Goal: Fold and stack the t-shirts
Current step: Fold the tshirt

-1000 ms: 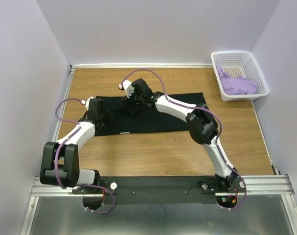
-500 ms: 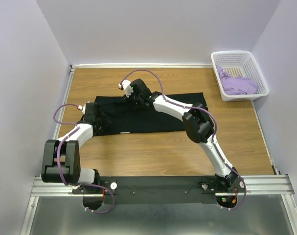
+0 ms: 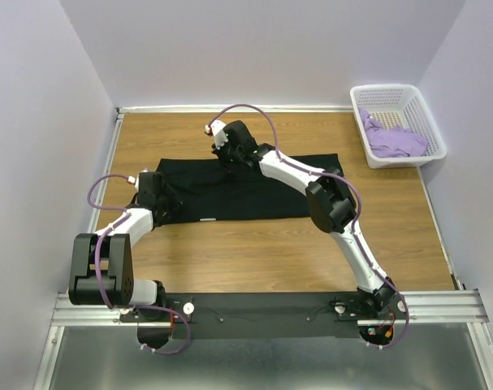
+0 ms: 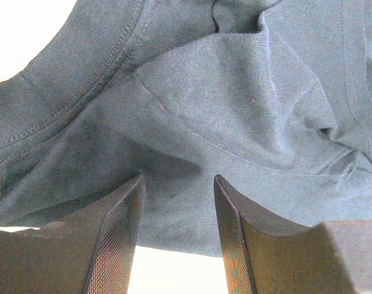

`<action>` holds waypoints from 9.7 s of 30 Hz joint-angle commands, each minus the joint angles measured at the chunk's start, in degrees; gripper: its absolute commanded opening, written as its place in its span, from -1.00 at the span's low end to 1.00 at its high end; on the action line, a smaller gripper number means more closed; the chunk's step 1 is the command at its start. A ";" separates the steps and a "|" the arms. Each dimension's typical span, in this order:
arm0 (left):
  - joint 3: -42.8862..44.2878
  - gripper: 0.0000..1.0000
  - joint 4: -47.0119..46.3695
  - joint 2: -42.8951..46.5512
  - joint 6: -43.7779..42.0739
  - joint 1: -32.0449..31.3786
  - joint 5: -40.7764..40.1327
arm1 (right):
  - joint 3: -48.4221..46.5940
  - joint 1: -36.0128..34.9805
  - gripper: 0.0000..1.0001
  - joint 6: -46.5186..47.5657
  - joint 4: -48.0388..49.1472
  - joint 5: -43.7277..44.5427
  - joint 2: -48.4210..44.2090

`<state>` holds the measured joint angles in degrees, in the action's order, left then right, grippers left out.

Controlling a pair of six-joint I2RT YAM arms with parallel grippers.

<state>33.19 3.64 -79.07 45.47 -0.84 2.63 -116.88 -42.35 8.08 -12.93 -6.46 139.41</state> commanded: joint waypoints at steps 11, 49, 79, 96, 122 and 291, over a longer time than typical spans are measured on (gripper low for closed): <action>8.35 0.29 9.62 3.22 -7.32 0.40 -1.05 | 7.88 2.70 -0.36 -10.79 0.71 -5.14 -7.57; 58.13 0.01 23.87 -41.60 -15.41 -10.67 -17.40 | 52.54 12.90 0.08 -18.36 14.16 -7.08 -32.89; 62.70 -0.85 27.21 -43.37 -15.77 -12.69 -25.48 | 55.00 13.70 0.08 -19.41 16.97 -8.04 -30.08; 64.02 -0.85 25.54 -39.15 -16.64 -13.92 -30.41 | 54.92 13.78 0.08 -19.41 17.15 -8.48 -29.73; 56.39 0.44 25.36 -29.15 -12.17 -13.84 -29.88 | 53.68 14.66 0.10 -22.92 14.87 -5.25 -37.19; 22.73 0.57 30.81 5.66 -9.36 -27.54 -11.08 | 56.94 -2.39 0.00 -36.29 -25.13 5.84 -47.22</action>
<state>64.64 29.17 -79.44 32.08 -25.41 -14.13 -60.97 -44.99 -27.51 -38.65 -2.57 92.16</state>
